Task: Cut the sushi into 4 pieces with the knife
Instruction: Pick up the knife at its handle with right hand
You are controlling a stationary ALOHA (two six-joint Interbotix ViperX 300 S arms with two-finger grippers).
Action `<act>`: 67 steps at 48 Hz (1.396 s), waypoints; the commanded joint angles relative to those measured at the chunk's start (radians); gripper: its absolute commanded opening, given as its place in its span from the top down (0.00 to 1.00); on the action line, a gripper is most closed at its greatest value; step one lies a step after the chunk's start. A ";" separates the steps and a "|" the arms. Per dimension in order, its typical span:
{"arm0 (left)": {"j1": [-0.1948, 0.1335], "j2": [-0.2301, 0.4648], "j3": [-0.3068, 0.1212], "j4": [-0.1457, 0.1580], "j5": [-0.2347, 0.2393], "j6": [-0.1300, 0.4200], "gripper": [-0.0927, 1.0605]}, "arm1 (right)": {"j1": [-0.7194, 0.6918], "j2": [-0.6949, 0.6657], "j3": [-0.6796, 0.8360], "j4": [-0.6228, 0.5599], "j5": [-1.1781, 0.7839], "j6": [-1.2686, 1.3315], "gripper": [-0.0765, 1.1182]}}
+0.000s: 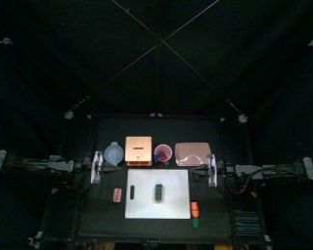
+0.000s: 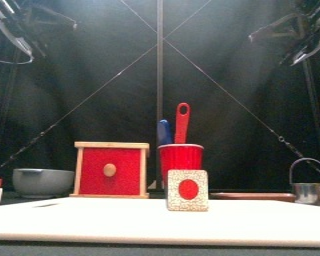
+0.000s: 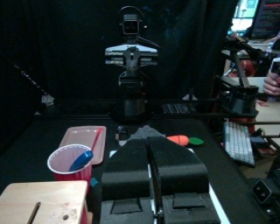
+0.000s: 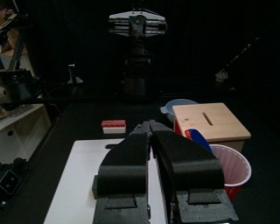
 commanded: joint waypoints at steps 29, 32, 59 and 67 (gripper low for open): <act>0.020 0.265 -0.055 0.032 -0.189 0.005 0.87 | -0.173 0.446 -0.604 0.074 0.577 0.009 0.62; 0.026 0.265 -0.051 0.031 -0.187 0.005 0.87 | -0.187 0.492 -0.664 0.075 0.673 0.009 0.50; 0.049 0.265 -0.031 0.029 -0.189 0.003 0.87 | -0.204 0.870 -1.028 0.018 1.161 -0.012 0.13; 0.049 0.265 -0.029 0.026 -0.187 0.003 0.87 | -0.199 0.963 -1.126 -0.003 1.299 -0.018 0.13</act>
